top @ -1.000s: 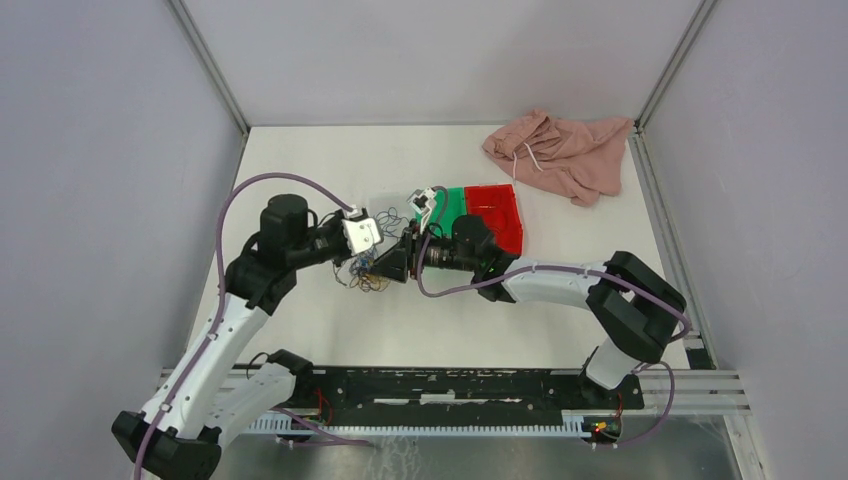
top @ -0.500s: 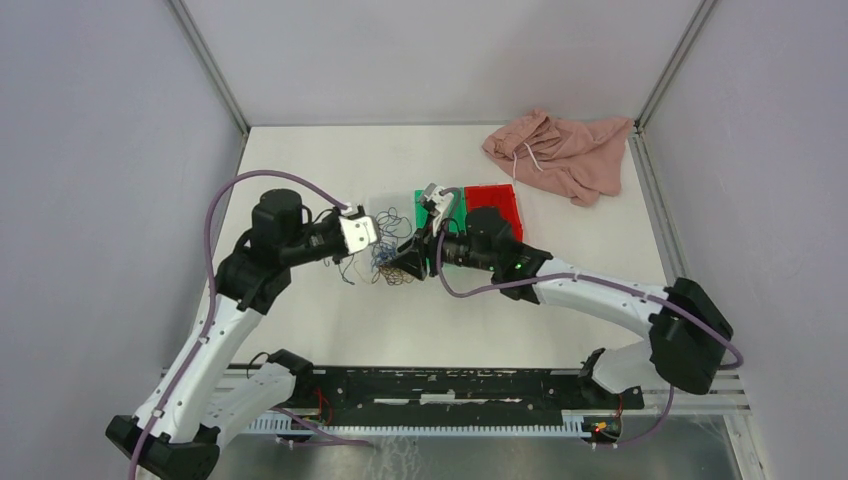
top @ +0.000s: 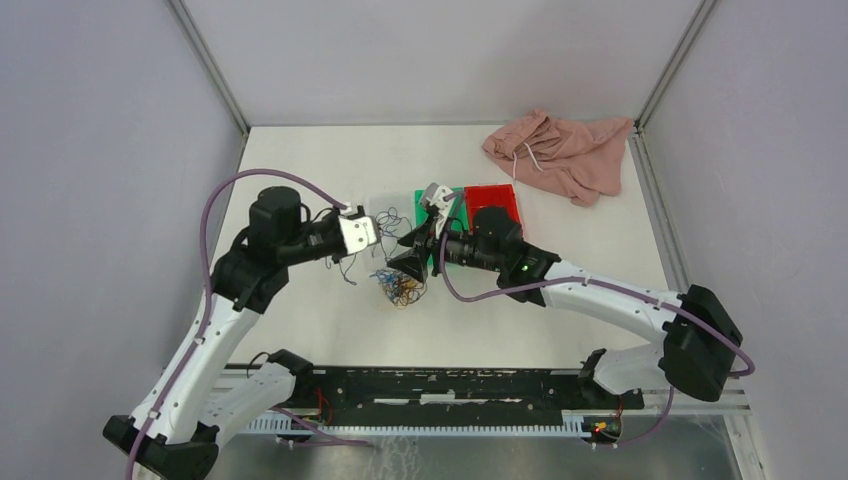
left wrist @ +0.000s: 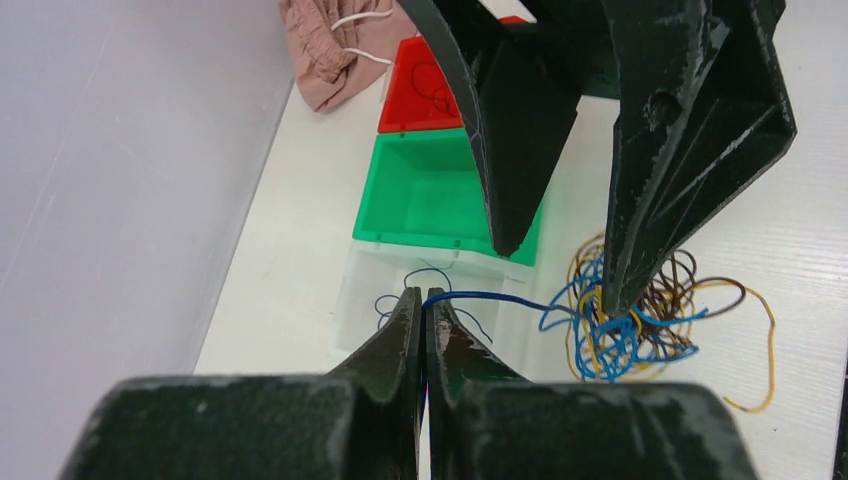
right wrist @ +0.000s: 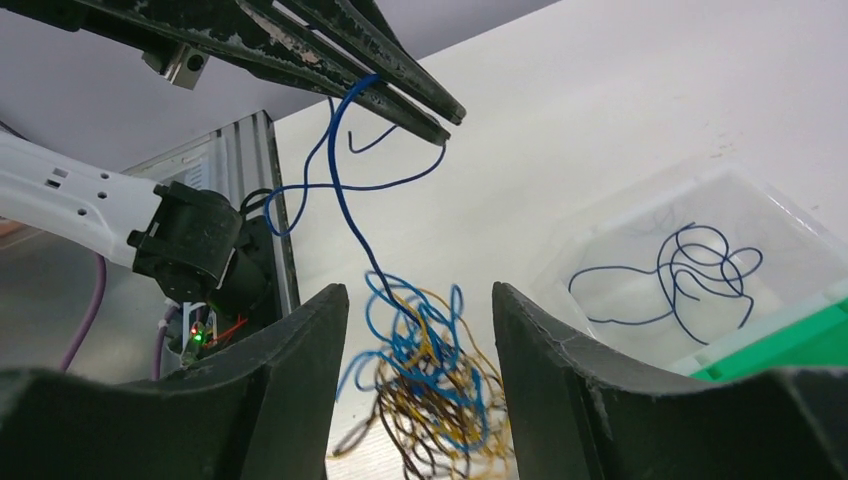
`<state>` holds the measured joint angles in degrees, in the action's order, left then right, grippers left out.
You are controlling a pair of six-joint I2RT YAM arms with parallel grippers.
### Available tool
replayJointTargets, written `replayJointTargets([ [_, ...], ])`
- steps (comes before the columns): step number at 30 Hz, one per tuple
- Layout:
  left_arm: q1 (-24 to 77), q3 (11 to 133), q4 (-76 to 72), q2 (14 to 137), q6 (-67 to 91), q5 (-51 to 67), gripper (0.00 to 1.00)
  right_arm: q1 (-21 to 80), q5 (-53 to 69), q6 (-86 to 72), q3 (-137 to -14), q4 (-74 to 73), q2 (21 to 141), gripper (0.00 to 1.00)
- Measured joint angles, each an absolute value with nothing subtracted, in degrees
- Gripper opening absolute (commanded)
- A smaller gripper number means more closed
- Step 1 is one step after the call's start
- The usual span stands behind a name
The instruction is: Untangle the cables
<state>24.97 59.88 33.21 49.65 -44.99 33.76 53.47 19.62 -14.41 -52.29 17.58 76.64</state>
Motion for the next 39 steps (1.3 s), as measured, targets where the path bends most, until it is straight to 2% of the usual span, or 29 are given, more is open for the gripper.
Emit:
replayJointTargets([
  [6,25.39,62.04,33.98,50.06,-45.08,34.92,0.03,53.95,20.88,-14.39,-54.63,21.19,79.94,0.60],
  [17,26.39,65.63,34.98,51.53,-44.73,37.10,0.03,54.00,15.00,-14.31,-59.59,27.86,89.60,0.47],
  [25,26.39,69.60,37.39,52.01,-43.51,39.42,0.03,54.28,14.44,-15.94,-60.14,29.36,91.88,0.37],
  [31,26.44,74.70,37.67,53.78,-42.02,39.90,0.03,54.46,14.79,-18.72,-56.77,31.27,91.88,0.31],
  [39,26.48,80.84,36.40,56.16,-40.03,40.88,0.03,54.63,13.76,-21.50,-46.98,31.31,90.48,0.31],
])
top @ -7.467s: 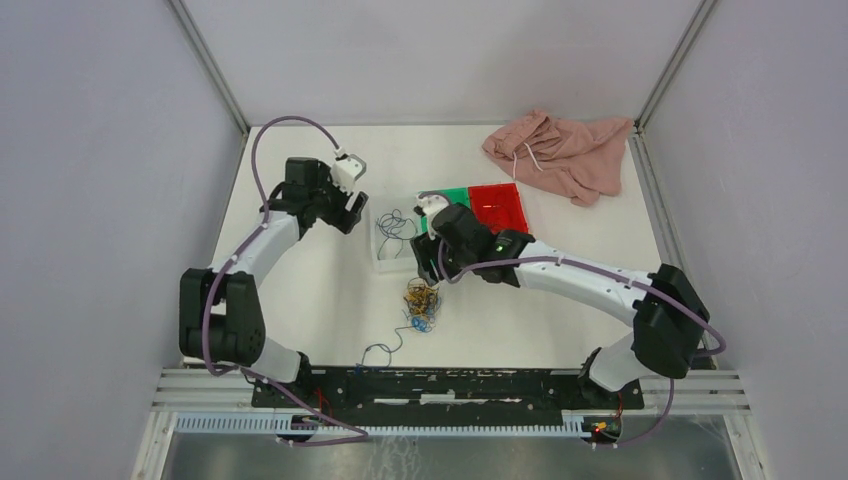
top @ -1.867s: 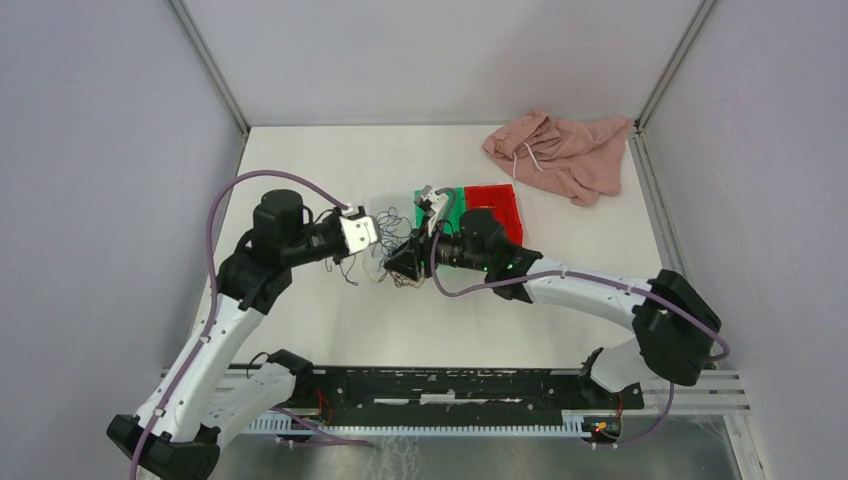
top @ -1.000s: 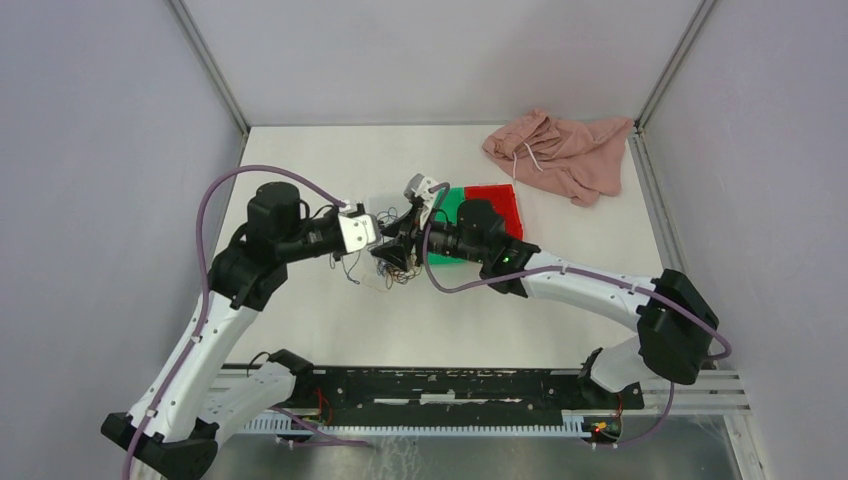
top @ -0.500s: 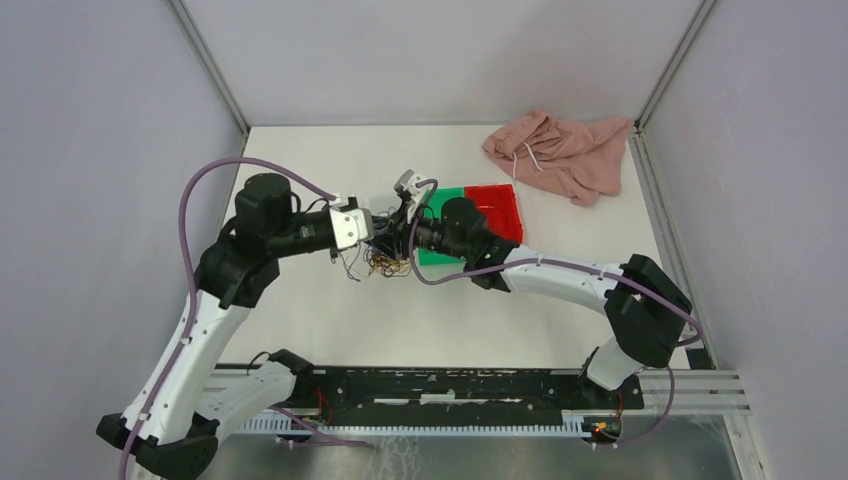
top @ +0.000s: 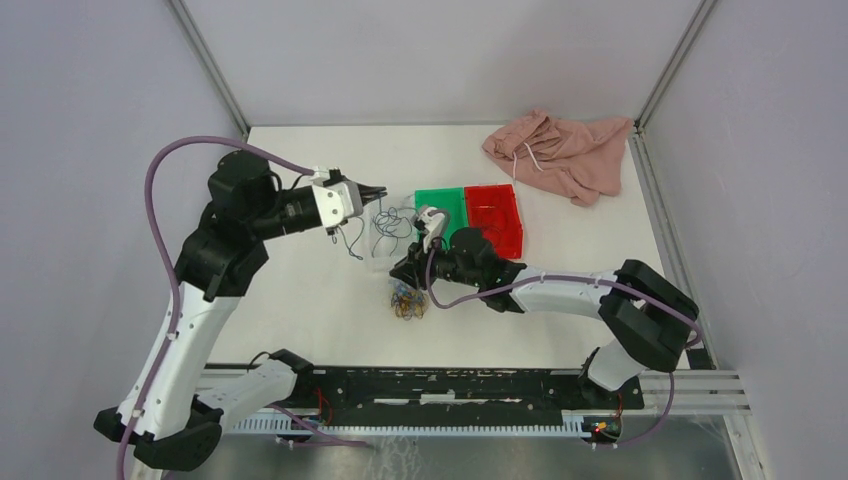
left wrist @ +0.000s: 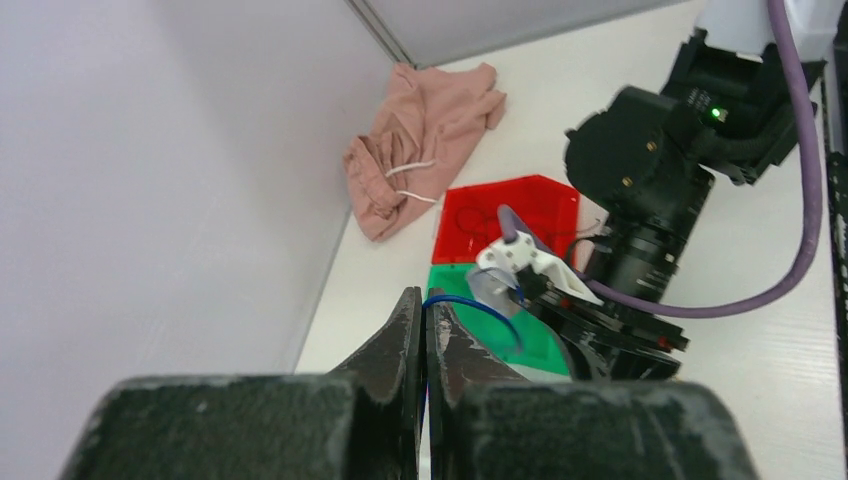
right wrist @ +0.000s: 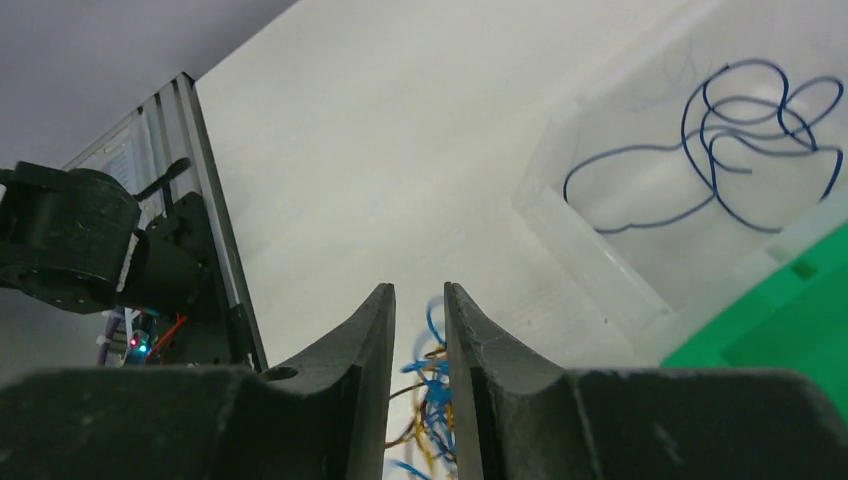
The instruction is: Untangle the cables
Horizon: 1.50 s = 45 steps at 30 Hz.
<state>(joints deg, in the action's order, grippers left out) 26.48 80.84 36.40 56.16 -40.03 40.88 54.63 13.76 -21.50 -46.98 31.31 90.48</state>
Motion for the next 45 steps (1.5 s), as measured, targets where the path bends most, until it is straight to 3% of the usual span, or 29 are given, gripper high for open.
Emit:
replayJointTargets([
  [14,26.50,87.05,22.92,59.11,-35.83,38.04,0.03,55.13,9.21,-27.46,-39.27,31.18,88.14,0.40],
  [20,26.55,79.26,17.65,58.78,-30.61,31.31,0.03,55.13,5.21,-27.57,-39.27,27.90,81.93,0.40],
  [30,26.61,66.26,14.87,63.81,-20.49,10.66,0.03,54.41,-9.21,-24.25,-42.76,13.30,71.24,0.40],
  [45,26.44,61.54,-3.99,78.41,-6.15,1.52,0.03,50.22,-16.23,-23.68,-42.96,5.41,67.31,0.37],
])
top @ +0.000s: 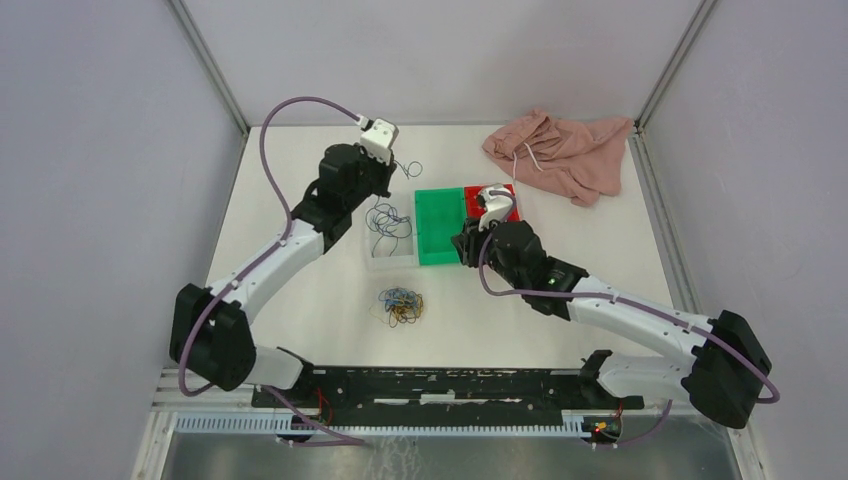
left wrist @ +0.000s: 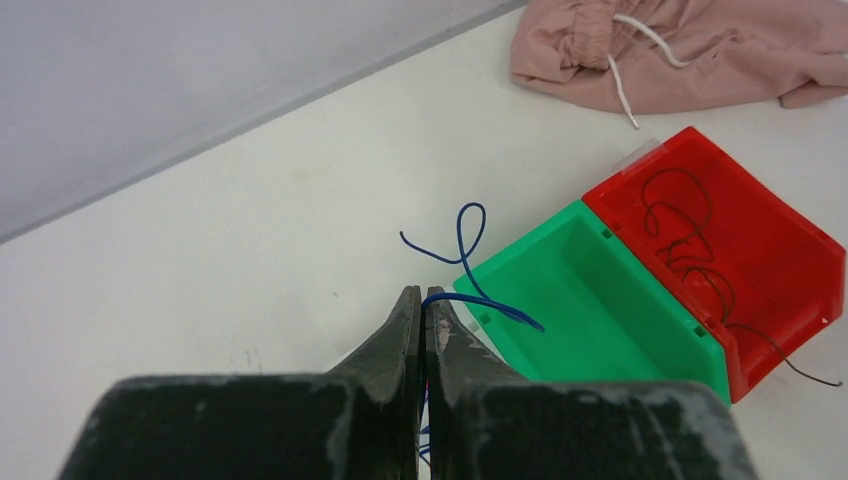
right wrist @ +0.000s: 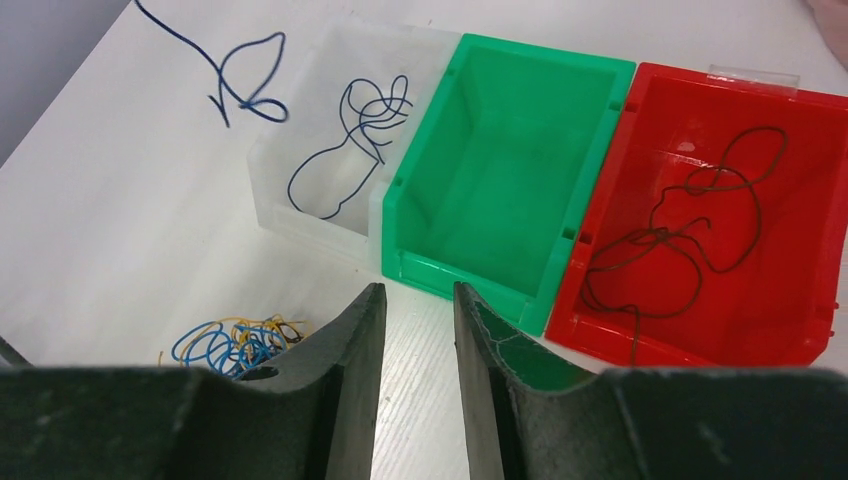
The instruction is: Untangle the cables
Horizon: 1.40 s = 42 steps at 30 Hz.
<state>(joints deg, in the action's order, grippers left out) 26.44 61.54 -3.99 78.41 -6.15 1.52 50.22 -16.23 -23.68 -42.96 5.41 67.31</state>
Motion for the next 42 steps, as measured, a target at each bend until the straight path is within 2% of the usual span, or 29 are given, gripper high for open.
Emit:
replayJointTargets([
  [8,26.13,62.17,-5.06,87.26,-2.00,-0.51,0.03,49.06,-16.80,-23.09,-42.96,5.34,66.89,0.35],
  [17,23.09,59.72,-8.14,87.57,-0.03,0.80,0.03,47.86,-15.99,-22.48,-42.96,5.45,67.22,0.33],
  [26,20.43,52.82,-8.58,84.12,-0.10,6.52,0.03,46.06,-12.56,-24.01,-47.05,1.43,71.75,0.31],
  [42,20.38,52.31,-5.65,75.31,-1.15,12.58,0.03,45.08,-9.02,-27.38,-49.78,-0.71,76.14,0.27],
])
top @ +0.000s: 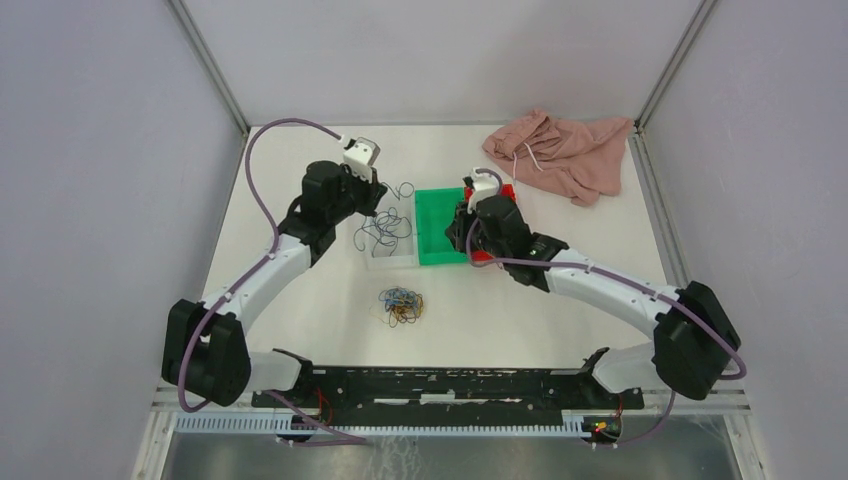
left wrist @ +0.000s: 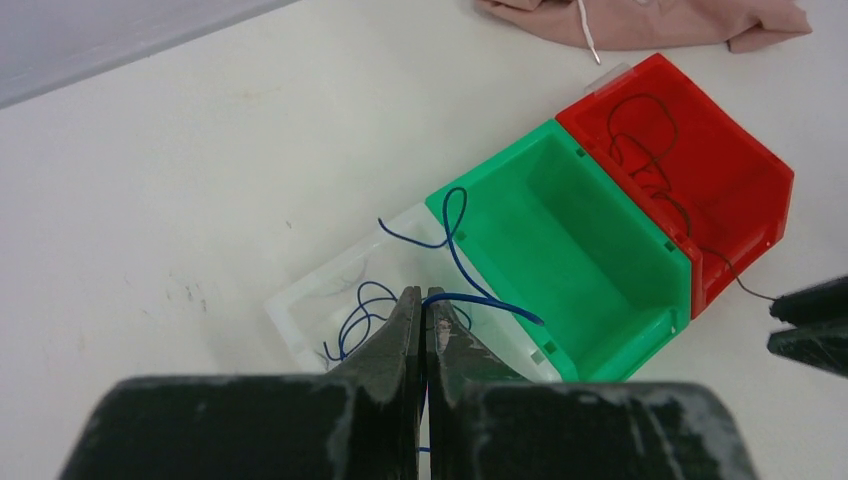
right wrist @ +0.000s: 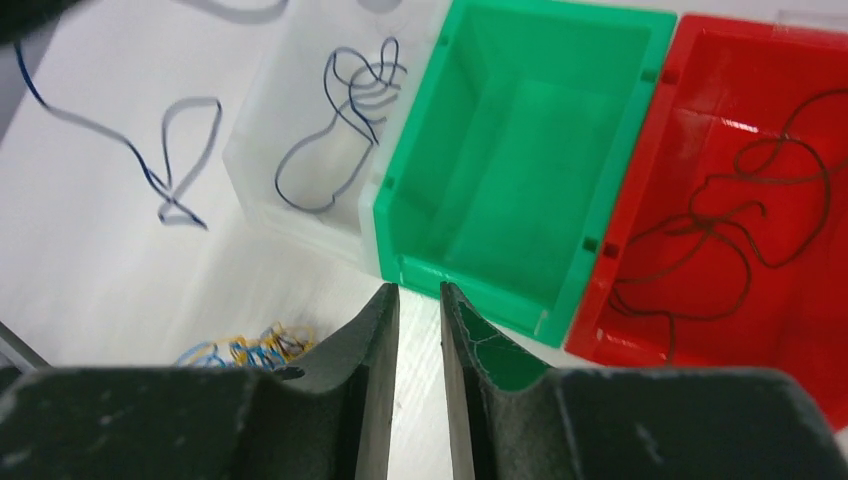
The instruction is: Untangle the cables
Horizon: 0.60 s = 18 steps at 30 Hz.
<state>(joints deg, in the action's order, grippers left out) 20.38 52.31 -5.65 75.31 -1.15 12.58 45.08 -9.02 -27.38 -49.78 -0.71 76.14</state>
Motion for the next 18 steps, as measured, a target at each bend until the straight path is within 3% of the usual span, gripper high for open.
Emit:
replayJointTargets([
  [11,20.73,51.99,-0.91,75.33,-3.07,12.60,0.03,41.82,-6.83,-34.22,-70.48,11.60,98.96,0.22],
  [18,20.75,51.99,0.36,75.33,-3.09,12.60,0.03,41.89,-0.73,-40.12,-75.81,16.34,111.04,0.15],
])
